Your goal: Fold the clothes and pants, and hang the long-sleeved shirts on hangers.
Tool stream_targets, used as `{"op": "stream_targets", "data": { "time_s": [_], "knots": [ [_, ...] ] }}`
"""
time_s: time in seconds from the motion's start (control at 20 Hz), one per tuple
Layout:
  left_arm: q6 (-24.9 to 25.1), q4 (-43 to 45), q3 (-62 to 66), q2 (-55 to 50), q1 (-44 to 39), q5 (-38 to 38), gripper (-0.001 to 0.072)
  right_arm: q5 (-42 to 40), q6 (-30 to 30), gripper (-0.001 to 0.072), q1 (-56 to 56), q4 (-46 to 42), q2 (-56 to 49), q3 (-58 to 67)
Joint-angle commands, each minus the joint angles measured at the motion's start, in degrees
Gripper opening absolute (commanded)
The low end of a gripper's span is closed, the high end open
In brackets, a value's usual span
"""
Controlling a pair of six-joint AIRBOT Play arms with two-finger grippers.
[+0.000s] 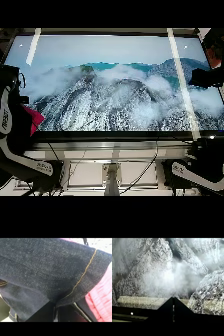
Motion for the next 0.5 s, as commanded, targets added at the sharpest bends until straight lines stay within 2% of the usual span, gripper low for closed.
{"op": "stream_targets", "data": {
  "time_s": [0.0, 0.25, 0.45],
  "knots": [
    [0.0, -2.0, 0.0, 3.2, -1.1, -0.4, 0.0008, -3.3, 0.0, 0.0023, 0.0, 0.1, 0.0, 0.0],
    [-1.1, -3.9, 0.1, 13.8, -4.5, 1.3, 0.0008, -4.7, 0.1, 0.0025, 0.0, 2.0, 0.1, 0.0],
    [-2.6, -4.1, 0.4, 24.6, -9.2, 6.9, 0.0008, -5.2, 0.1, 0.0024, 0.0, 2.7, 0.0, 0.0]
  ]
}}
